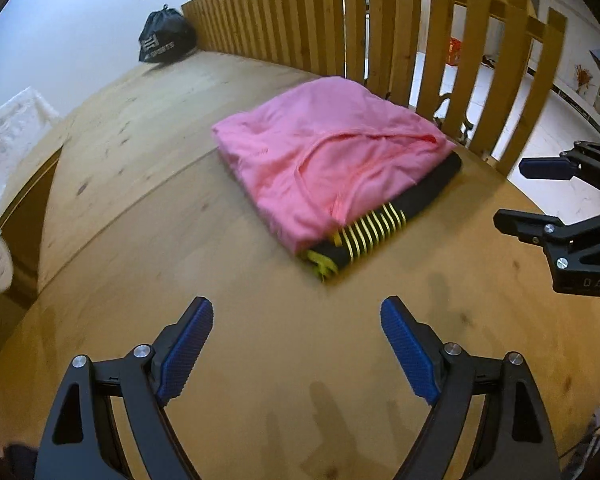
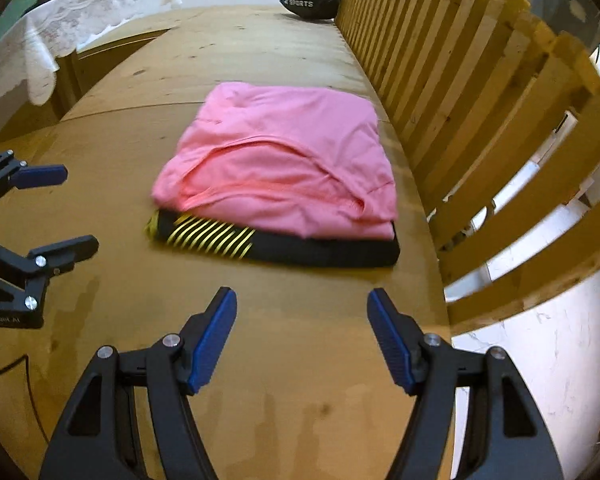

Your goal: Fold clothes

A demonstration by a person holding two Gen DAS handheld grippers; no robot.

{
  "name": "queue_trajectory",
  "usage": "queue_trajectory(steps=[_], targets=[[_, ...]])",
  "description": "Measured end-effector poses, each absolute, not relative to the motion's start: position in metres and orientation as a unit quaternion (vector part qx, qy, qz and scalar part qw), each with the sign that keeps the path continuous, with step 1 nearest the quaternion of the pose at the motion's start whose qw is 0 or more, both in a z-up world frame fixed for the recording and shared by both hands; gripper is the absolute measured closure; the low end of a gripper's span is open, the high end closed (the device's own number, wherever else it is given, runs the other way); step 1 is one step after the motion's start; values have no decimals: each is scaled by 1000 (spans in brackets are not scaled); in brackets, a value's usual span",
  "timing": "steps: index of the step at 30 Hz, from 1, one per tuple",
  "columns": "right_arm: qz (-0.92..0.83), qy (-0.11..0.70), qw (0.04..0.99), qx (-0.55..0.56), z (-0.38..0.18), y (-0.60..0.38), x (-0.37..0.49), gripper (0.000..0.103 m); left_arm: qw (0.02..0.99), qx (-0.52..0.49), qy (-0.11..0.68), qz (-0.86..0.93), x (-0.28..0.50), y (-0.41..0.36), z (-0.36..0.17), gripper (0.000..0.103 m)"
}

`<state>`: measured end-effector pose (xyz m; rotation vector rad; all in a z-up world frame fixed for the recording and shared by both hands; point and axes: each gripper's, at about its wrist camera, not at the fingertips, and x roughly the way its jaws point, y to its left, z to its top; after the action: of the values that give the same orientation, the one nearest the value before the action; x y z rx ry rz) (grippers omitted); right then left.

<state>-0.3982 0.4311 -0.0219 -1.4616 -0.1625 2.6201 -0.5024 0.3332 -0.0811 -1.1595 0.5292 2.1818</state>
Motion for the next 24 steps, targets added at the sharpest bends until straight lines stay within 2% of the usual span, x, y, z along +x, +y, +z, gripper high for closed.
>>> queue_trajectory(steps=[5, 15, 24], targets=[[876, -52, 52, -477, -9, 395, -347, 36, 322, -435, 164, 825, -453, 293, -55, 17], [897, -38, 6, -440, 17, 319, -223, 35, 300, -402, 202, 841, -304, 224, -14, 14], [901, -28, -17, -433, 3, 277, -137, 33, 271, -429, 169, 845, -226, 172, -34, 11]])
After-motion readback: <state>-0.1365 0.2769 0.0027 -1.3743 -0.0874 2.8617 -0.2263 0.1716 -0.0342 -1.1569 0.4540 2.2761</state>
